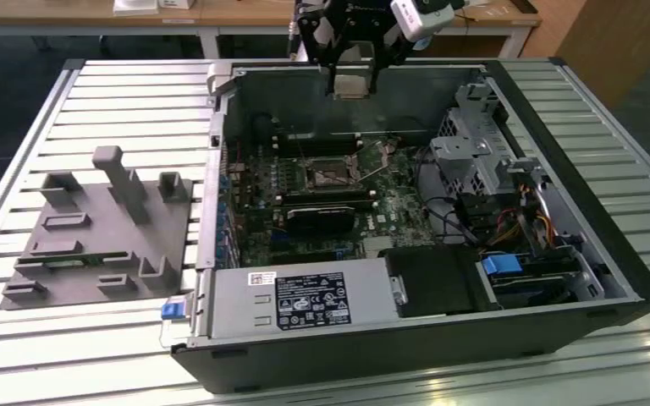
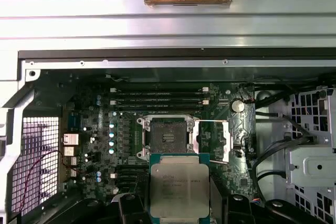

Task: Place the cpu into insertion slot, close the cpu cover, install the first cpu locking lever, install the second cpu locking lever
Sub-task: 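Place the cpu into insertion slot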

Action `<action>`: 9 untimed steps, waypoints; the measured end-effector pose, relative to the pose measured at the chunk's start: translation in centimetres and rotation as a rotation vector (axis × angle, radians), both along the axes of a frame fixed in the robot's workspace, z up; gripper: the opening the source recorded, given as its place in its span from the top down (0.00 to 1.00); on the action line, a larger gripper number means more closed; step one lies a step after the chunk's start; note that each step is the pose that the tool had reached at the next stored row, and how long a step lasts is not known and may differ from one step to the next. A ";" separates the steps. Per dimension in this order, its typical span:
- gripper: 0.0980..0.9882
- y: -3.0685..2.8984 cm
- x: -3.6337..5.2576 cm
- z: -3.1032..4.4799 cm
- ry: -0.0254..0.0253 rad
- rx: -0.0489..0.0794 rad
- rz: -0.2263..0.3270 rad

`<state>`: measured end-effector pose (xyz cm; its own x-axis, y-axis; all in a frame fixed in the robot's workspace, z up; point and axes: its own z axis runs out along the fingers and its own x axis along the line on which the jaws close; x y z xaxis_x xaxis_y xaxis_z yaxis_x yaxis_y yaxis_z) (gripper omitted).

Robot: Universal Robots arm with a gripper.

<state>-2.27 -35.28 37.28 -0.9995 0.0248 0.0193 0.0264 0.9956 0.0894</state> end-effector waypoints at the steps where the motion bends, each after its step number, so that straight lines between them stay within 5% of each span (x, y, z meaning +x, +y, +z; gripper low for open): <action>1: 0.50 0.00 0.00 0.00 0.0000 0.000 0.000; 9: 0.50 0.00 0.00 -0.52 0.0000 0.000 0.000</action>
<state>-2.27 -35.28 36.76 -0.9995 0.0248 0.0193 0.0264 0.9957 0.0893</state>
